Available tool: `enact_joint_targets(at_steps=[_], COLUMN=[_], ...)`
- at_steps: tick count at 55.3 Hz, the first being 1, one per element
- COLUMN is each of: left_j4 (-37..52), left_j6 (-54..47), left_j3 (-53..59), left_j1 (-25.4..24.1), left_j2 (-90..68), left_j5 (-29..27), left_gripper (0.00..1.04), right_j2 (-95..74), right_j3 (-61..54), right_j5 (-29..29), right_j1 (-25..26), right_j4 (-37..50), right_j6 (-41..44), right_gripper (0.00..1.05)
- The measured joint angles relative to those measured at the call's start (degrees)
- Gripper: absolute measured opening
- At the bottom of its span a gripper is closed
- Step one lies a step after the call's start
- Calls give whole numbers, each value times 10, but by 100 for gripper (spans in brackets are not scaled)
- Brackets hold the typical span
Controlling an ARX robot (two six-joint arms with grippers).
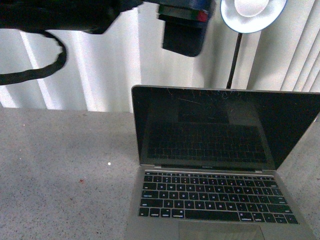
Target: Close laptop
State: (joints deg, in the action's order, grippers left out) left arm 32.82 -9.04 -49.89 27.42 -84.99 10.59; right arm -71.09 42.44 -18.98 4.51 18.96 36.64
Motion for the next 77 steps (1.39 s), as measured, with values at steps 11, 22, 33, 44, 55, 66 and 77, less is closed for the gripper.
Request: enact_joint_targets(at_steps=[11, 22, 33, 44, 55, 66, 77], left_j4=[-118, -150, -171, -229, -271, -304, -324], left_j6=[7, -17, -63, -92, -106, -98, -97], left_j3=[-142, -210, -245, -276, -280, -282, -280], left_j1=[1, -3, -2, 3, 5, 5, 13], left_j2=[-99, -159, -199, -231, -232, -232, -232], left_j5=[-34, -71, -93, -124, -129, -116, -108], left_gripper=[98, 98, 95, 59, 15, 4, 4], right_j2=[-73, -121, -154, -172, -184, -189, -192], right_j3=[79, 94, 118, 142, 150, 150, 143], right_j5=[8, 23, 11, -20, -28, -33, -39], right_j1=[-3, -22, -35, -44, -51, -51, -60], right_j4=[-18, -16, -39, -106, -148, -161, -176], right_j6=[5, 12, 29, 59, 93, 104, 116], right_gripper=[97, 88, 56, 20, 3, 3, 3])
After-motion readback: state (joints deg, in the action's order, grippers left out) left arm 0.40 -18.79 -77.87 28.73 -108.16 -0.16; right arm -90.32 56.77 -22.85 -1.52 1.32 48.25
